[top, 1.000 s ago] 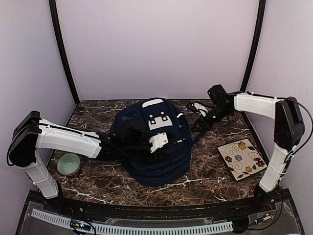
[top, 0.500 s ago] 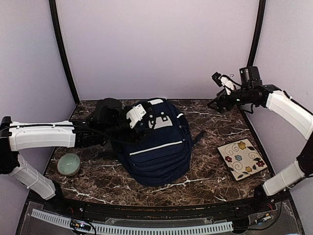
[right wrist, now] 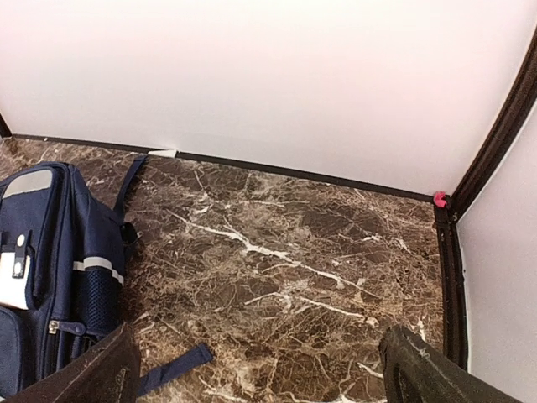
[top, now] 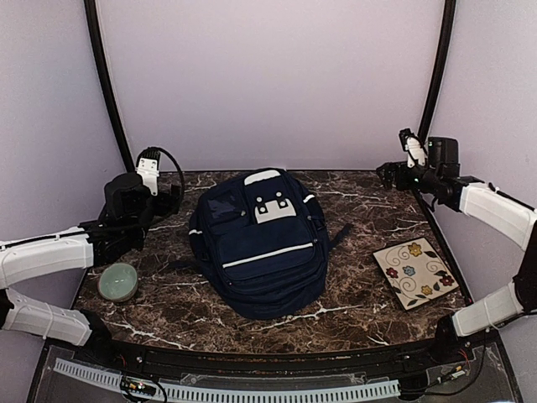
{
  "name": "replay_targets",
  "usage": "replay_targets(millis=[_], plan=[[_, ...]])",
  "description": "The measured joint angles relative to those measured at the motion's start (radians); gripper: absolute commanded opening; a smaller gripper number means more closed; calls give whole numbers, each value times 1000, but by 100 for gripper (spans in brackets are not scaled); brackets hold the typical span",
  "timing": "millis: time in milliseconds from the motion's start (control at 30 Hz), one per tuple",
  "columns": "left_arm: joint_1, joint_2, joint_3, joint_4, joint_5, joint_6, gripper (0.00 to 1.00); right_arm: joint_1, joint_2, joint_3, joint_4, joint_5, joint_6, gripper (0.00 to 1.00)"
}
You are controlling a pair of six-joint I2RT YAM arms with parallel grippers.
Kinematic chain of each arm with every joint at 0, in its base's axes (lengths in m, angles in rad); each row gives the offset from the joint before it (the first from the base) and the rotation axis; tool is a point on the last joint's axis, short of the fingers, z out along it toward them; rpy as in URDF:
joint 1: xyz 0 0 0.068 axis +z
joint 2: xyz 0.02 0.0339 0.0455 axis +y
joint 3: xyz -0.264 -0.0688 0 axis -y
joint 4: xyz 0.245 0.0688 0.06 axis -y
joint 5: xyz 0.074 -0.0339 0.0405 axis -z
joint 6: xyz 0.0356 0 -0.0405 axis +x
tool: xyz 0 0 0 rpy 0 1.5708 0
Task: Pack the student bag
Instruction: Reset both arms
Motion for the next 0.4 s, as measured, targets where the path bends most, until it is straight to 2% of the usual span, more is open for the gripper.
replay_targets(millis=[133, 400], plan=[[5, -15, -72, 64, -23, -8, 99, -8, -13, -92, 52, 23, 33, 100], [6, 16, -73, 121, -61, -4, 99, -27, -14, -93, 85, 30, 55, 100]])
